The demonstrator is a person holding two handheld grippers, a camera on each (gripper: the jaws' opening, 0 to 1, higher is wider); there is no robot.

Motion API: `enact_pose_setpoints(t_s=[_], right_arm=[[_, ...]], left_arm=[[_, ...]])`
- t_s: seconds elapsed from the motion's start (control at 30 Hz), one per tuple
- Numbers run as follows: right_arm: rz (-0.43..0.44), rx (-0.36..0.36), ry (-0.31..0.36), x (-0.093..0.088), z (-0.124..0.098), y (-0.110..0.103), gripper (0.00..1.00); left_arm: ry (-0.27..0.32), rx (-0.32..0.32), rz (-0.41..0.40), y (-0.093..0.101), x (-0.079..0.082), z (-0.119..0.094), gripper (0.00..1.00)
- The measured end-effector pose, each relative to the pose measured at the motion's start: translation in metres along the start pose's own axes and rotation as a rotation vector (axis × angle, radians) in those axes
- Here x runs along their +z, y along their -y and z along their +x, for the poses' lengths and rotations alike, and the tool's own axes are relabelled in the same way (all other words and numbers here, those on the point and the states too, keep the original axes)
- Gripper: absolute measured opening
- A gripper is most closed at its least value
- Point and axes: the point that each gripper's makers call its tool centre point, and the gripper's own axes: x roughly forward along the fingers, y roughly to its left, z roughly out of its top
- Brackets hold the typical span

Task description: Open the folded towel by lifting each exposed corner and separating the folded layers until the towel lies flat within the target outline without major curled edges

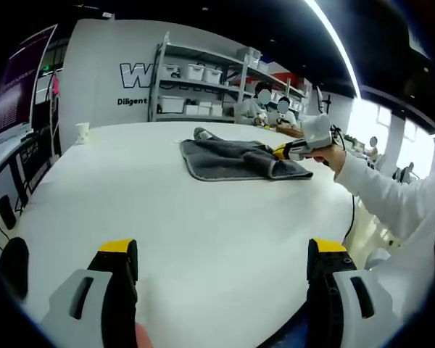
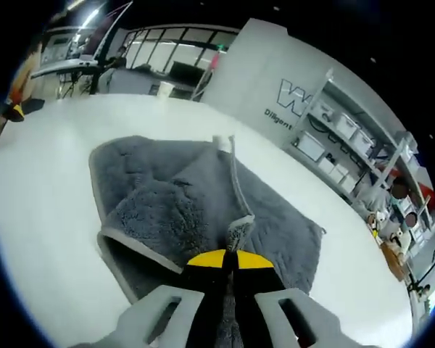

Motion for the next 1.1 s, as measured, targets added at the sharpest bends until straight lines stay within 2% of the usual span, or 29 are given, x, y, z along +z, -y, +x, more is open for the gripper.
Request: enact_pose_setpoints(t_s=[1.1], right_arm=[[0.058, -0.070, -0.057, -0.043, -0.012, 0.038, 0.00]], left_arm=[[-0.009, -0.006, -0.004, 0.001, -0.003, 0.003, 0.96]])
